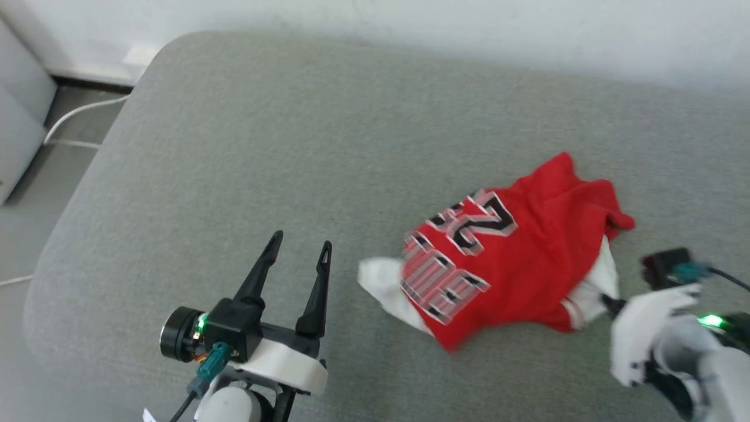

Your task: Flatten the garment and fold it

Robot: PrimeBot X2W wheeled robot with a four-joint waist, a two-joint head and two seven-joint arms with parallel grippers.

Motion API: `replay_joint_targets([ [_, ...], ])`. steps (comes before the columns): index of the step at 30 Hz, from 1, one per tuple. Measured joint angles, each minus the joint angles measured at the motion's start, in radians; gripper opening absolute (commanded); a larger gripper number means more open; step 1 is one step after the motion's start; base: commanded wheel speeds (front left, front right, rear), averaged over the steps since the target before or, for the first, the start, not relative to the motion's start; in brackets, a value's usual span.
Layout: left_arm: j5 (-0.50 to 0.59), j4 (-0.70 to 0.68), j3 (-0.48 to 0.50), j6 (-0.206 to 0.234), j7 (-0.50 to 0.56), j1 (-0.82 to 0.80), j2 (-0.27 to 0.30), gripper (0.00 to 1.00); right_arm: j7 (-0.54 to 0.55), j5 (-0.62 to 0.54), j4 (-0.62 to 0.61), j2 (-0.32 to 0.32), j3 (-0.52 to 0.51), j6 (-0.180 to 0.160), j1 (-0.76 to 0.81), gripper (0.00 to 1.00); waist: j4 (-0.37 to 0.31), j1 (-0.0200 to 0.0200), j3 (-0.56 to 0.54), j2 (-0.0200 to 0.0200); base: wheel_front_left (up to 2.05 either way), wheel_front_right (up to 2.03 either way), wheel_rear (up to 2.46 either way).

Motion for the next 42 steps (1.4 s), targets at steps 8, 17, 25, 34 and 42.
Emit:
replay_joint_targets([
  [8, 0.008, 0.013, 0.014, -0.029, 0.000, 0.023, -0.018, 1.00, 0.029, -0.138, -0.208, 0.047, -0.315, 0.000, 0.188, 0.00, -0.073, -0.0001, -0.036, 0.0000, 0.00, 0.00, 0.00],
  [17, -0.017, 0.113, -0.061, -0.102, 0.020, 0.022, -0.041, 1.00, -0.020, -0.207, -0.308, 0.143, -0.341, -0.001, 0.260, 1.00, -0.141, -0.0001, -0.042, 0.0000, 0.00, 0.00, 0.00],
  [25, -0.160, 0.187, -0.308, -0.133, 0.359, -0.064, -0.024, 1.00, -0.071, -0.206, -0.449, 0.176, -0.318, -0.001, 0.245, 1.00, -0.191, -0.0001, -0.028, 0.0000, 0.00, 0.00, 0.00],
  [34, -0.206, 0.304, -0.464, -0.133, 0.462, -0.227, 0.039, 1.00, -0.070, -0.195, -0.471, 0.195, -0.274, -0.001, 0.250, 1.00, -0.241, 0.0000, 0.024, 0.0000, 0.00, 0.00, 0.00],
  [42, -0.221, 0.397, -0.565, -0.134, 0.389, -0.316, 0.059, 0.40, -0.081, -0.194, -0.458, 0.209, -0.291, -0.001, 0.251, 1.00, -0.262, 0.0000, 0.075, 0.0000, 0.00, 0.00, 0.00],
])
